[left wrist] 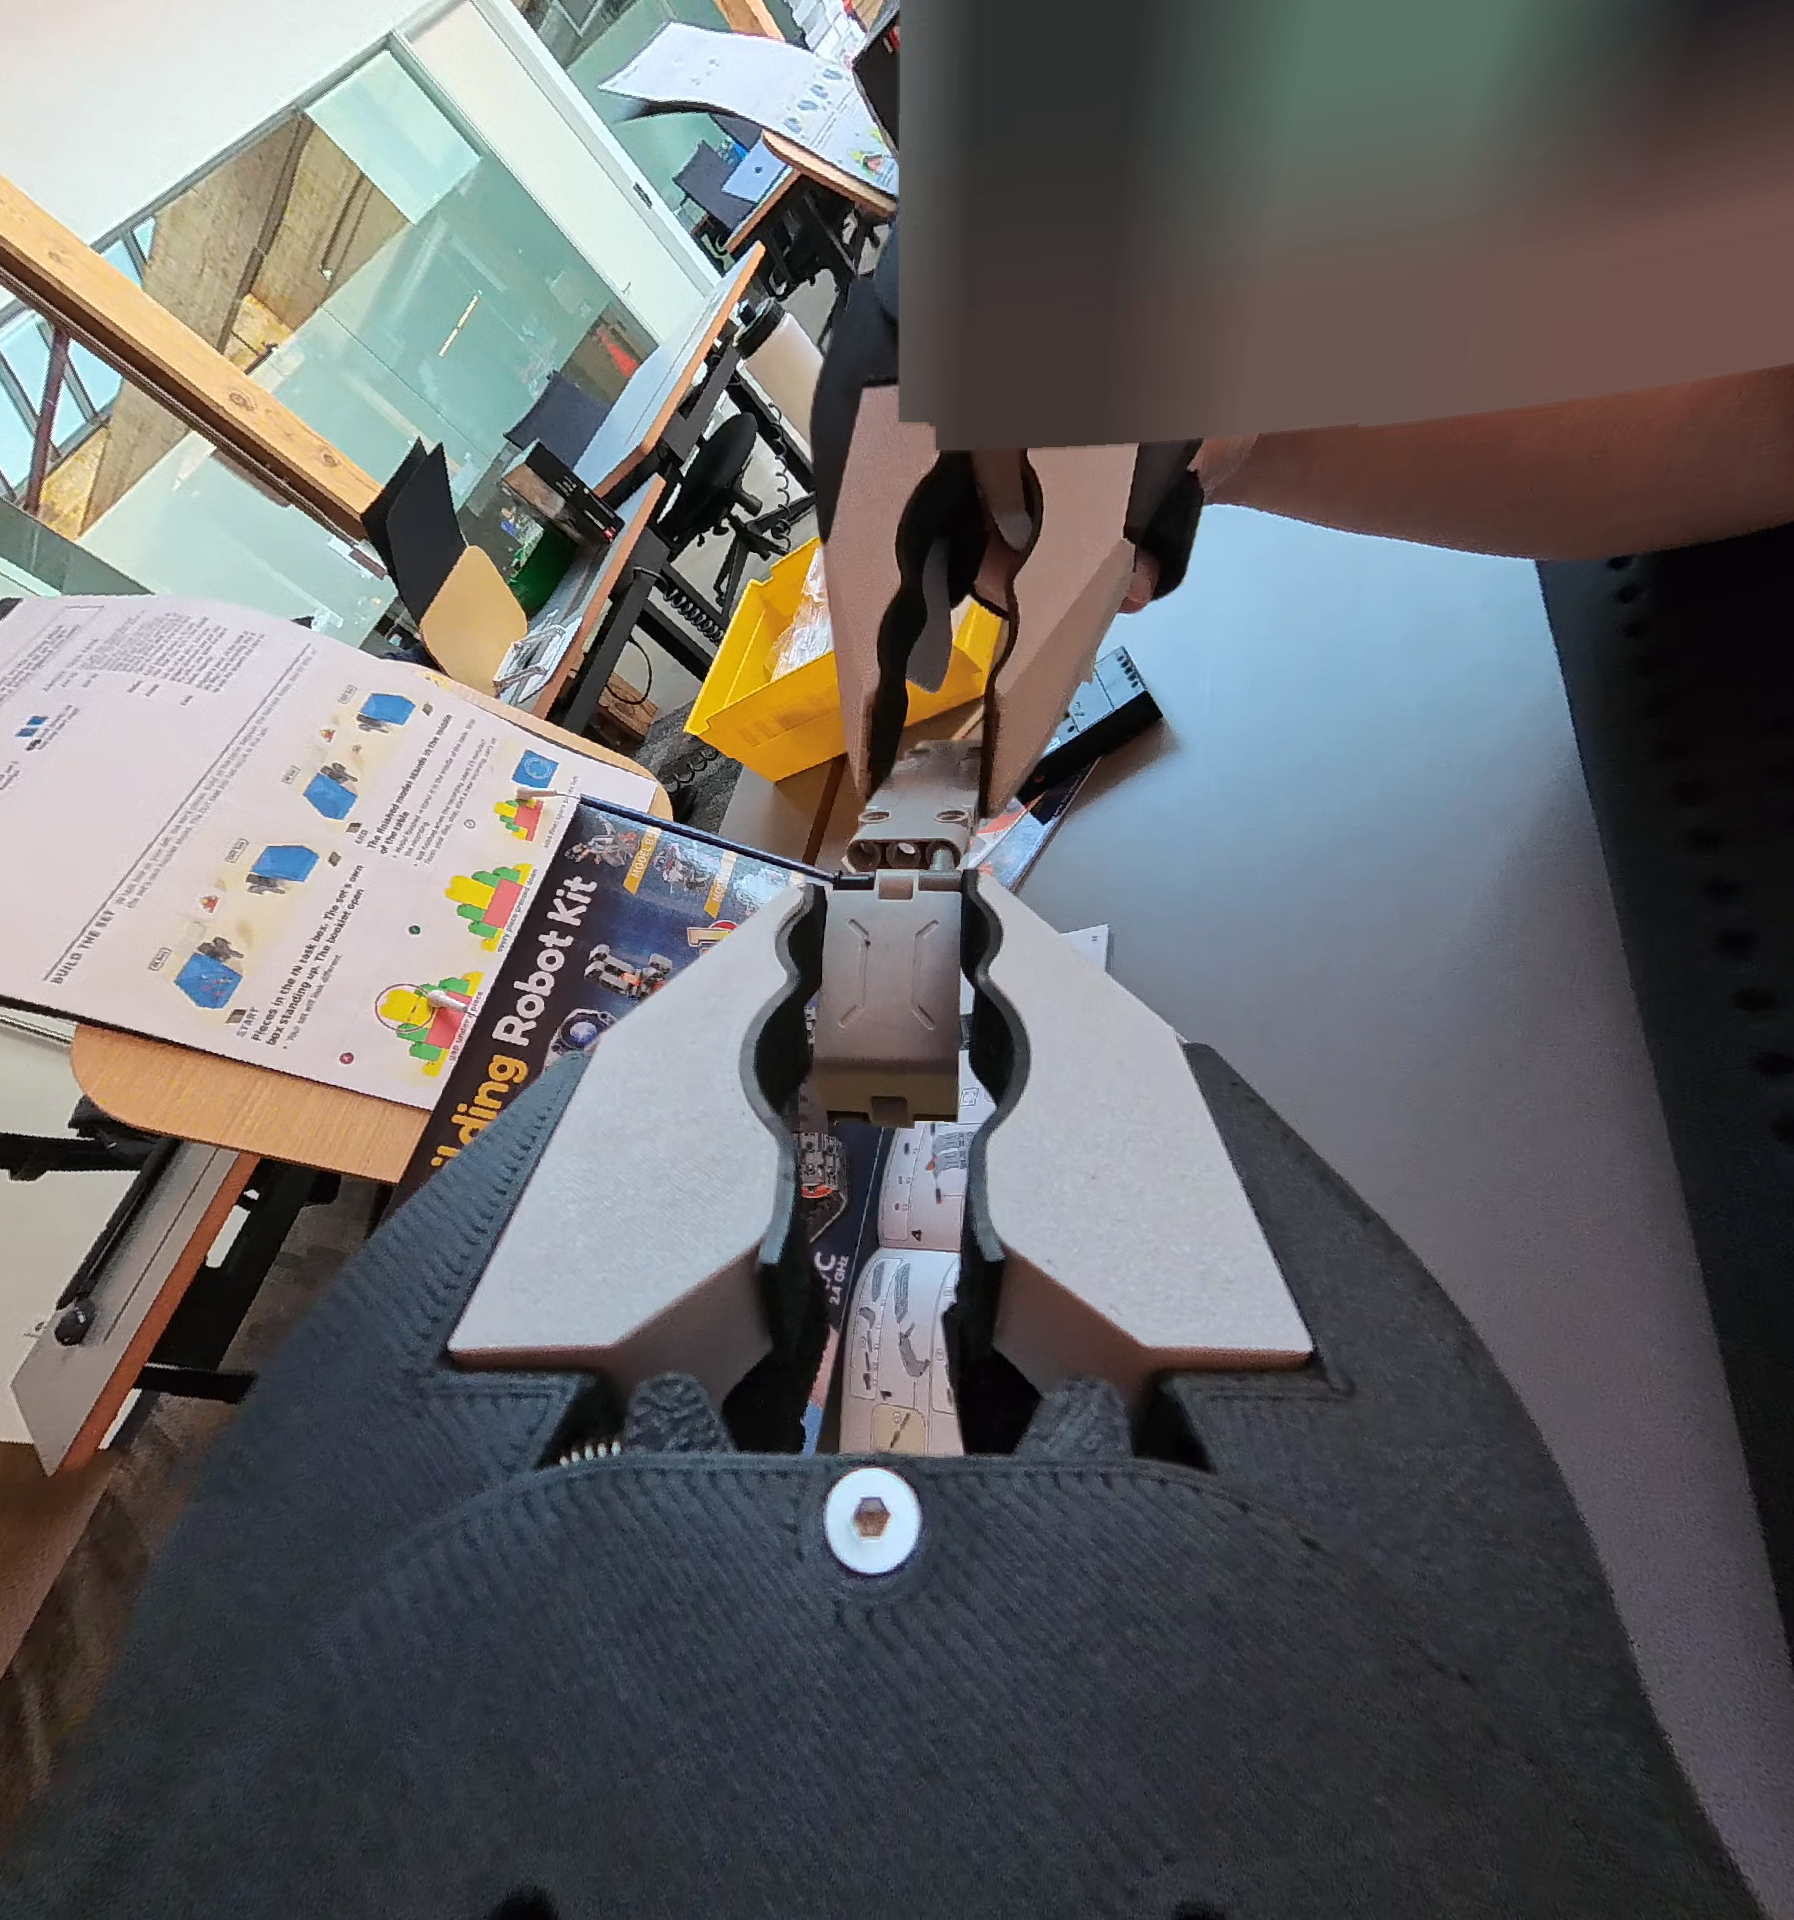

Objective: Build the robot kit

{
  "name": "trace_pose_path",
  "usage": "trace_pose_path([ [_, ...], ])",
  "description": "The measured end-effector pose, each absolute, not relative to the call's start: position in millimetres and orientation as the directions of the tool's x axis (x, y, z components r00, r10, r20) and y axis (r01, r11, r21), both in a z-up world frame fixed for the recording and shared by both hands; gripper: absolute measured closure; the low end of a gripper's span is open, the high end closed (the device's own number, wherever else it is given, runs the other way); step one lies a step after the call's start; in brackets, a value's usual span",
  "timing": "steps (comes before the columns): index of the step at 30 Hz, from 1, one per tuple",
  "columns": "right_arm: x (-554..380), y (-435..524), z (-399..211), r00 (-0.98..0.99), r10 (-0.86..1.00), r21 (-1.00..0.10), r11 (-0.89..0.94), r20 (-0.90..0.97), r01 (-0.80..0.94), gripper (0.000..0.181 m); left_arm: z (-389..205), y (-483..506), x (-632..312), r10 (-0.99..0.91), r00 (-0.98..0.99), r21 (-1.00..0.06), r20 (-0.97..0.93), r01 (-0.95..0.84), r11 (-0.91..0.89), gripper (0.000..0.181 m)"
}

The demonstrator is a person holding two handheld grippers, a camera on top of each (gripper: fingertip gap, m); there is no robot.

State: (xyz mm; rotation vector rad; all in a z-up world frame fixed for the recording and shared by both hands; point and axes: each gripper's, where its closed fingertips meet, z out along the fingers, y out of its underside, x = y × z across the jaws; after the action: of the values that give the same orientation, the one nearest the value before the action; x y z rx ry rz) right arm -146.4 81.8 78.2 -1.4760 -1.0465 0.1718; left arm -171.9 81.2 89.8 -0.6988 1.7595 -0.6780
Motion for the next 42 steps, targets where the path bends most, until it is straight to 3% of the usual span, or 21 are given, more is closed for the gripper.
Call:
trace_pose_path([
  [8, -139.3, 58.4, 55.5, 0.635, 0.684, -0.898, 0.066, 0.358, 0.435, 0.158, 72.9, 60.2, -162.5, -0.783, -0.368, -0.807, -0.501, -0.130, 0.577, 0.156],
  [18, -106.2, 53.0, -68.0, 0.742, 0.644, -0.886, -0.217, 0.186, 0.410, 0.158, -73.1, 43.0, -112.6, -0.795, -0.585, -0.791, -0.161, -0.405, 0.459, 0.157],
  [21, -89.5, 57.0, -64.6, 0.755, 0.599, -0.863, -0.199, 0.268, 0.464, 0.159, -64.7, 42.4, -101.8, -0.813, -0.582, -0.871, -0.036, -0.381, 0.312, 0.157],
  [23, -84.0, 54.7, -71.2, 0.780, 0.586, -0.873, -0.238, 0.220, 0.425, 0.159, -64.2, 43.1, -101.6, -0.821, -0.571, -0.886, 0.008, -0.385, 0.259, 0.157],
  [28, -74.1, 46.2, -92.2, 0.743, 0.553, -0.763, -0.269, 0.377, 0.587, 0.159, -97.6, 55.1, -116.4, -0.854, -0.509, -0.753, -0.106, -0.520, 0.403, 0.157],
  [33, -78.4, 57.4, -90.2, 0.719, 0.576, -0.734, -0.277, 0.389, 0.620, 0.159, -105.6, 66.2, -120.7, -0.840, -0.506, -0.639, -0.197, -0.583, 0.501, 0.157],
  [42, -37.7, 96.5, -80.0, 0.801, 0.528, -0.763, -0.384, 0.281, 0.520, 0.158, -48.7, 95.0, -98.8, -0.872, -0.461, -0.767, -0.163, -0.497, 0.406, 0.156],
])
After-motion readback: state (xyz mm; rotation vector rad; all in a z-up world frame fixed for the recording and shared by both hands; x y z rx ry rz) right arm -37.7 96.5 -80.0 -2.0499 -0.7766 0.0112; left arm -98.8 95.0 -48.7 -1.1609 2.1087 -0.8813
